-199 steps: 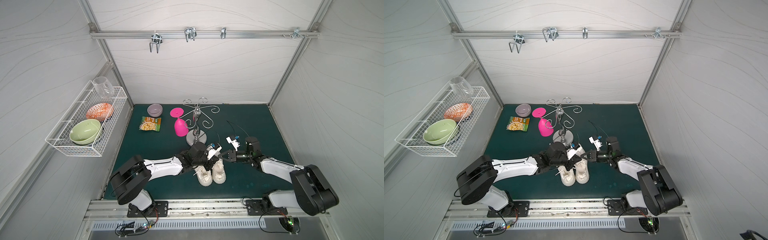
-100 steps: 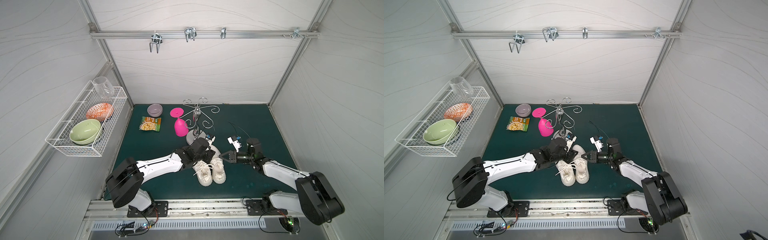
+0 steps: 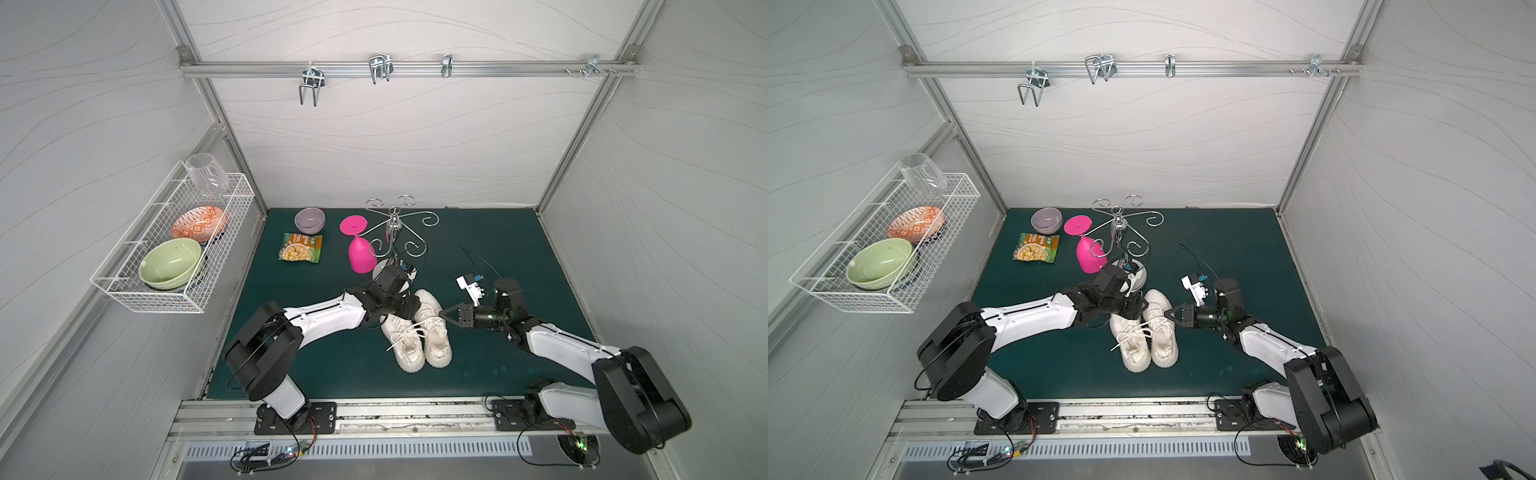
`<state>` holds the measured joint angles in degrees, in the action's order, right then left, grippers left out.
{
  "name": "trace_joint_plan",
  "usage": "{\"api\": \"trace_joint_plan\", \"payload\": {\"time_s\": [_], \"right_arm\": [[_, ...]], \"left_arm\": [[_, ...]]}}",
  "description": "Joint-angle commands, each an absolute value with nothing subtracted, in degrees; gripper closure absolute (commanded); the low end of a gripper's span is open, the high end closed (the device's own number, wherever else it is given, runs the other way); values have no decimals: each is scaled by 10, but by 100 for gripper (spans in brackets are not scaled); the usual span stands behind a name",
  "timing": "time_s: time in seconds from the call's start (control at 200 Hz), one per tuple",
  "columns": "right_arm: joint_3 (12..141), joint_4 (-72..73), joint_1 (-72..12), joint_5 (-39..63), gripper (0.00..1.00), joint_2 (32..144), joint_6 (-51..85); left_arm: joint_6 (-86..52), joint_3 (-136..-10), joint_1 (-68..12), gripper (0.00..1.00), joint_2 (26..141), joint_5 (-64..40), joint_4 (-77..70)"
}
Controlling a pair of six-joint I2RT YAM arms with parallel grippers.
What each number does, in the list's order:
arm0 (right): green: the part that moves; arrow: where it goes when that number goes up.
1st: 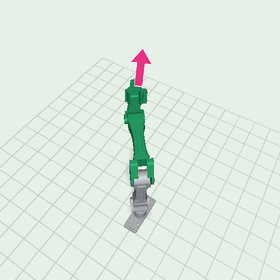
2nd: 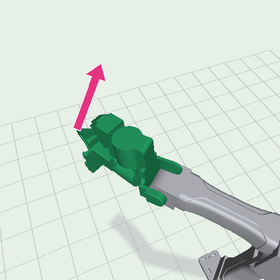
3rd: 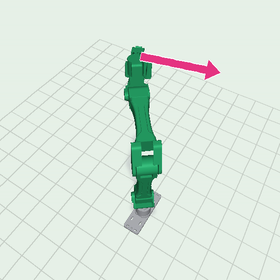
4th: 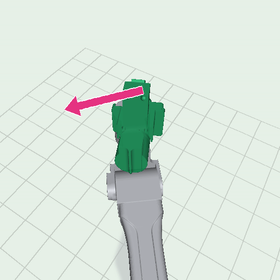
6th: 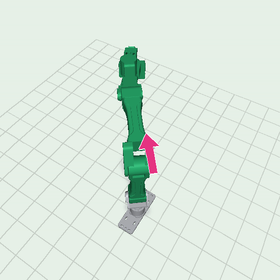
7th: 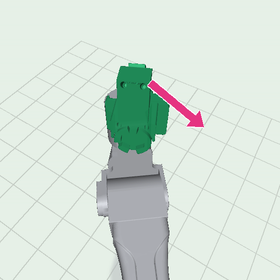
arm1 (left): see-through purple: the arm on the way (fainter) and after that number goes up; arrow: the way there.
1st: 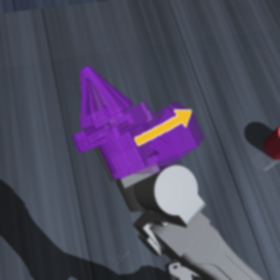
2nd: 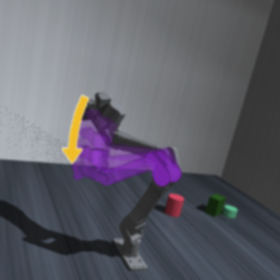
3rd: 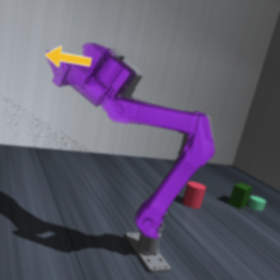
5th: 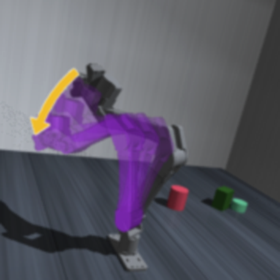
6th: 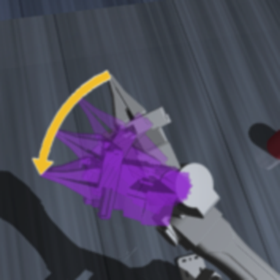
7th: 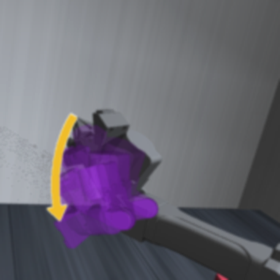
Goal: Tie the shoes
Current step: Wrap the shoelace around the shoelace.
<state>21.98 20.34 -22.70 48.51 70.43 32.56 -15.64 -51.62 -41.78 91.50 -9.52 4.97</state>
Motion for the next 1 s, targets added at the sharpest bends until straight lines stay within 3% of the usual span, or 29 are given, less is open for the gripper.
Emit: {"api": "trace_joint_plan", "payload": {"time_s": [0.0, 0.255, 0.425, 0.545, 0.7, 0.995], "right_arm": [[211, 204, -230, 484, 100, 694, 323], [205, 215, -230, 479, 100, 697, 330], [205, 218, -230, 484, 100, 699, 332], [204, 218, -230, 483, 100, 697, 332], [201, 215, -230, 477, 100, 691, 332], [221, 158, -231, 448, 100, 681, 299]], "left_arm": [[-70, -543, -403, 38, 936, -201, 46], [-28, -571, -403, 48, 989, -210, 29], [-22, -577, -403, 56, 1001, -162, 25], [-19, -579, -403, 81, 998, -147, 40], [-22, -568, -403, 100, 952, -124, 69], [-155, -644, -403, 100, 911, -163, 235]]}}
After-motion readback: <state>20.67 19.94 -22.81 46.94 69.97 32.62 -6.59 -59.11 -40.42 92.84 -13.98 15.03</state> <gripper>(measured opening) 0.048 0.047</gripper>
